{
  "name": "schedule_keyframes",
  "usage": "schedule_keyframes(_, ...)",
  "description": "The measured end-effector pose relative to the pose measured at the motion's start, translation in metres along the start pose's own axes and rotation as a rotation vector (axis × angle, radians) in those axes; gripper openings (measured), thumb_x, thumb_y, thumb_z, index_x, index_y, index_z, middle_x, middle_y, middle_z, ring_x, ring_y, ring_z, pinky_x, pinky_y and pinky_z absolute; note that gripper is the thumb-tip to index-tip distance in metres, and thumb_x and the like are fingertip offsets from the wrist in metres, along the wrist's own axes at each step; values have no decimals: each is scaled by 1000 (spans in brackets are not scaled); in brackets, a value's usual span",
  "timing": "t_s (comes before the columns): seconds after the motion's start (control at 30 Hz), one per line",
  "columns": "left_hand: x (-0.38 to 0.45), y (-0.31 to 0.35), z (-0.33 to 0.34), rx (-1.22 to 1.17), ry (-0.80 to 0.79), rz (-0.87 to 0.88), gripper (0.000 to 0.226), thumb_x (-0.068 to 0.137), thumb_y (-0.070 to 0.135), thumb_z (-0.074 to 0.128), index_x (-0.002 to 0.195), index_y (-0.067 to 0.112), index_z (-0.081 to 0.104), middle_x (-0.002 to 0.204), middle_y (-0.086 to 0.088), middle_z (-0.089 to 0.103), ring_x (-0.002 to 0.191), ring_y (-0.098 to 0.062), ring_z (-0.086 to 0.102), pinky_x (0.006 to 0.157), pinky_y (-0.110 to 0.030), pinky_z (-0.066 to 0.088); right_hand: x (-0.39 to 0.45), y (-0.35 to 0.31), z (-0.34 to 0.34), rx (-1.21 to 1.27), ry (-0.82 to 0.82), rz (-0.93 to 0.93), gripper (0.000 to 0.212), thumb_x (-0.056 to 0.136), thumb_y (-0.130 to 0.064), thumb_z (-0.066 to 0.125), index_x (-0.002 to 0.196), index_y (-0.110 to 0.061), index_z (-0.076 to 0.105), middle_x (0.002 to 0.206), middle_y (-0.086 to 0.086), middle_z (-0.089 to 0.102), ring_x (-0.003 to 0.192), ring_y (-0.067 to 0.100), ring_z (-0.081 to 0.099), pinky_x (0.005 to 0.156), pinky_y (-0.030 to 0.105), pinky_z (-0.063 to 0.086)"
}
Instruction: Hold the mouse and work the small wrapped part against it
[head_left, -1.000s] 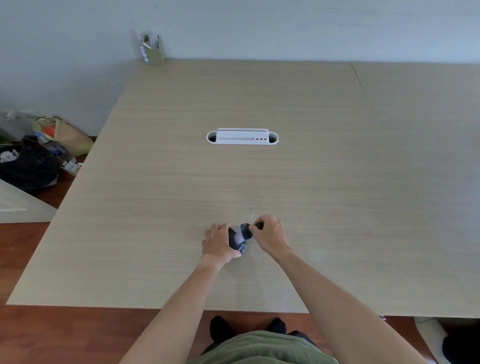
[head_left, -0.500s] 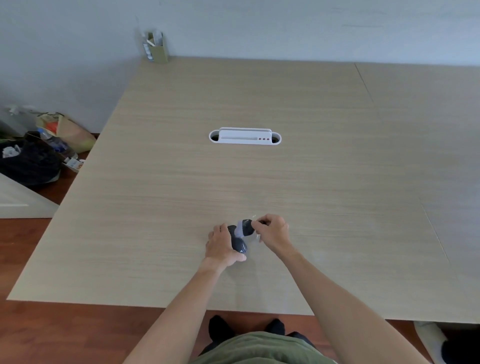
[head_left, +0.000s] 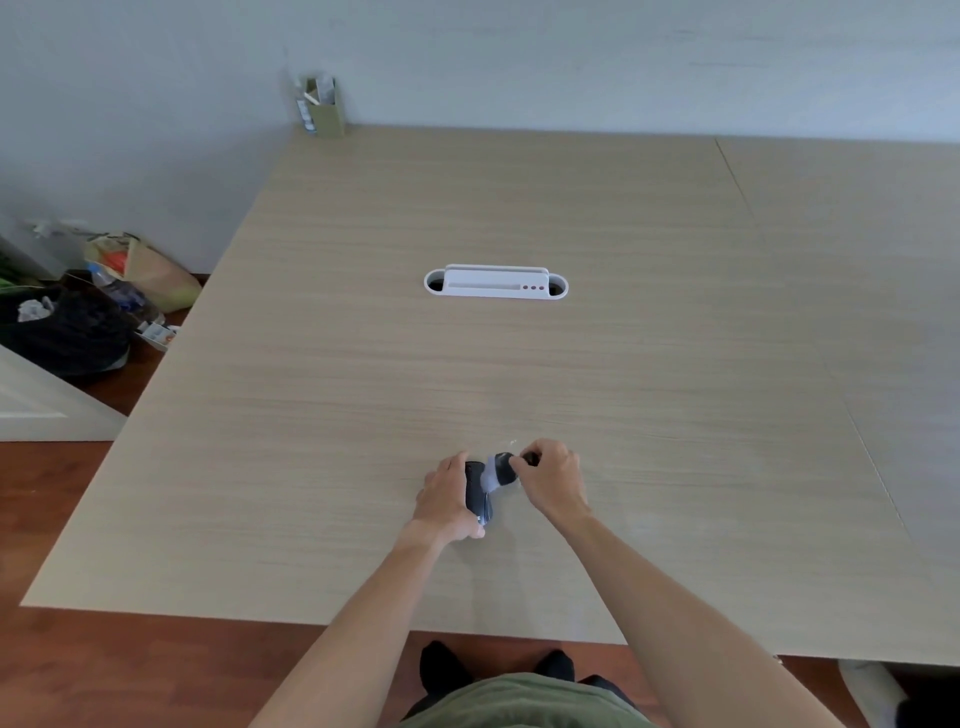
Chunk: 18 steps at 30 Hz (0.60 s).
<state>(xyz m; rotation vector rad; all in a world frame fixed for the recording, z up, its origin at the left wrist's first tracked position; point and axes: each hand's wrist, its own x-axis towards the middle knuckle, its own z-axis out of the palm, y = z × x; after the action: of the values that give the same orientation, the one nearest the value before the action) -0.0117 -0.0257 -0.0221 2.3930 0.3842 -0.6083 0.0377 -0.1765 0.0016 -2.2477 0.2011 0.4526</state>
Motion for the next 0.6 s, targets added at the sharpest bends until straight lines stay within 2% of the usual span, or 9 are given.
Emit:
schedule_keyframes(0.07, 0, 0, 0, -11, -11, -7, 115, 57, 17, 88, 150, 21, 20, 150, 5, 31, 136, -26, 33, 109, -42, 36, 1, -3, 0, 41, 85, -24, 13, 82, -20, 64, 77, -9, 68, 72, 2, 68, 67, 20, 62, 61, 35, 52)
schedule_keyframes(0.1, 0, -1, -1, -25, -13, -6, 113, 56, 17, 88, 148, 22, 23, 147, 6, 35, 134, -25, 35, 107, -42, 38, 1, -5, 0, 94, 77, -32, 13, 81, -18, 65, 76, -7, 69, 71, 3, 68, 65, 21, 62, 61, 35, 51)
schedule_keyframes(0.17, 0, -3, -1, -58, 7, 9, 106, 50, 16, 88, 139, 25, 32, 136, 8, 44, 129, -25, 42, 102, -41, 43, 0, -9, 0, 186, -27, -6, 13, 77, -16, 66, 73, -5, 71, 65, 5, 68, 54, 20, 60, 60, 34, 51)
schedule_keyframes(0.23, -1, -4, -2, -97, 6, 7, 108, 50, 13, 88, 141, 24, 30, 137, 8, 44, 130, -24, 41, 102, -40, 43, -1, -7, 0, 163, -109, 2, 11, 78, -15, 67, 73, -6, 70, 62, 2, 65, 50, 18, 60, 60, 36, 53)
schedule_keyframes(0.33, -1, -6, -4, -119, -28, 1, 125, 51, 12, 88, 151, 23, 15, 148, 3, 35, 137, -24, 33, 108, -41, 39, 0, -1, 3, 16, 65, -17, 8, 83, -19, 65, 79, -12, 66, 71, -3, 65, 66, 17, 61, 58, 35, 50)
schedule_keyframes(0.4, -2, -8, -5, -132, -52, 7, 129, 48, 13, 88, 152, 27, 12, 151, 4, 33, 139, -22, 32, 109, -41, 39, 0, -3, 3, 60, 150, -30, 8, 82, -20, 64, 79, -13, 66, 72, -2, 66, 69, 16, 60, 57, 29, 47)
schedule_keyframes(0.47, -2, -11, -7, -151, -73, 5, 130, 47, 13, 89, 152, 26, 13, 150, 5, 34, 139, -21, 33, 109, -40, 41, 1, -7, 3, 186, 105, -14, 8, 78, -19, 65, 74, -12, 69, 68, 0, 68, 63, 16, 62, 58, 26, 48)
schedule_keyframes(0.53, -1, -15, -7, -170, -70, 5, 130, 45, 13, 90, 151, 25, 16, 147, 5, 38, 137, -21, 37, 106, -36, 43, 0, -11, 3, 260, -47, 31, 8, 75, -17, 67, 71, -11, 70, 64, 3, 69, 52, 18, 63, 61, 32, 53)
schedule_keyframes(0.6, -1, -16, -8, -187, -71, 13, 130, 46, 11, 90, 151, 26, 14, 146, 4, 38, 136, -20, 38, 104, -34, 43, 2, -7, 5, 138, -94, -2, 7, 75, -17, 68, 73, -11, 70, 65, 2, 69, 53, 18, 64, 60, 34, 54)
